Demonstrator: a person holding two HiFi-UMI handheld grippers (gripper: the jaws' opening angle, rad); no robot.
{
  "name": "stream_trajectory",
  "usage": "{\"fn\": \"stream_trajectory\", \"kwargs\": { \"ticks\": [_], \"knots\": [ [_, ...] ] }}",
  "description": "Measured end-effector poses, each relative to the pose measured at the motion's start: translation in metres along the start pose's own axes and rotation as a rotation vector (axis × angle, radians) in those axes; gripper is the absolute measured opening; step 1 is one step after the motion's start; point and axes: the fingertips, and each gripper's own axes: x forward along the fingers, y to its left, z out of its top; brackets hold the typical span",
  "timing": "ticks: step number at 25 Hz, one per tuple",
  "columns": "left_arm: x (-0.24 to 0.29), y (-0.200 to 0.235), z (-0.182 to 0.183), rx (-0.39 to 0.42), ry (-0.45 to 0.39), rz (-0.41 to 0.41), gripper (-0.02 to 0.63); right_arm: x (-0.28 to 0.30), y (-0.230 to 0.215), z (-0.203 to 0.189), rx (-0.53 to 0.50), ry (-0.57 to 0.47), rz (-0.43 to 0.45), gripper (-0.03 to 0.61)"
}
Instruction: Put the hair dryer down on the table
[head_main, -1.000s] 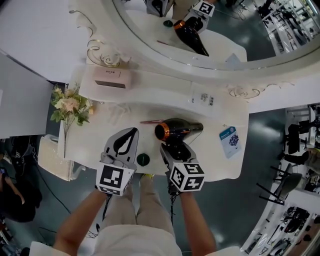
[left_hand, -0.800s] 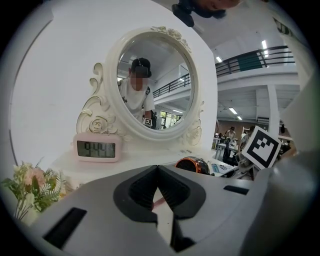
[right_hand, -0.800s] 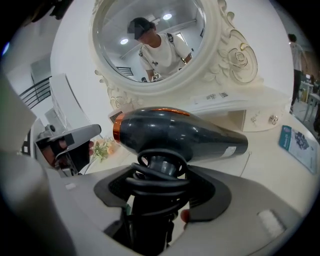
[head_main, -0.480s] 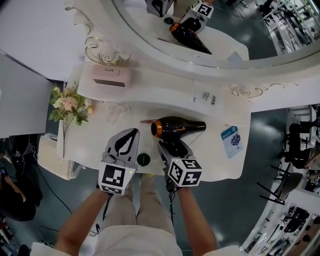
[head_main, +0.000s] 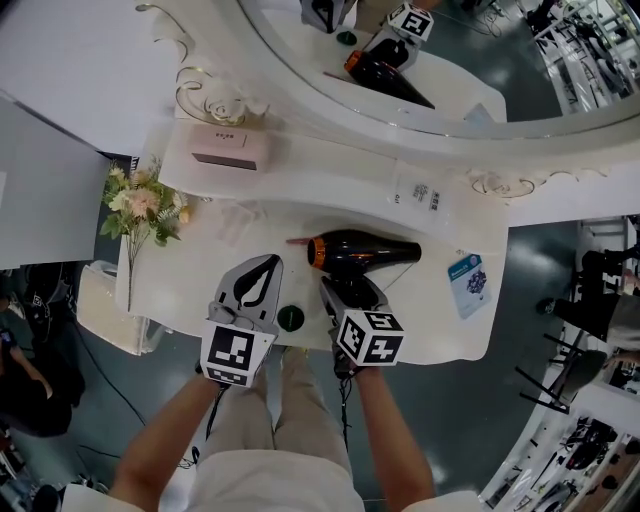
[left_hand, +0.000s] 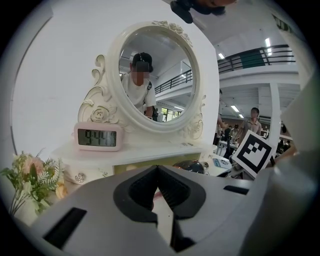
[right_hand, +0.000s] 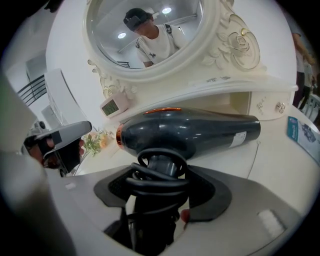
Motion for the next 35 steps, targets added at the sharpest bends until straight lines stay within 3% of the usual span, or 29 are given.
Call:
{"fn": "stream_trajectory", "kwargs": {
  "ticks": [24, 35],
  "knots": [
    [-0.005, -0.008, -0.013, -0.018, 0.015, 0.0, 0.009, 0.009, -0.005, -0.009, -0.052, 0.009, -0.031, 0.322],
    [-0.01, -0.015, -0.017, -0.021, 0.019, 0.0, 0.009, 0.007, -0.006, -0.005, -0.068, 0.002, -0.042, 0.356]
  ]
}}
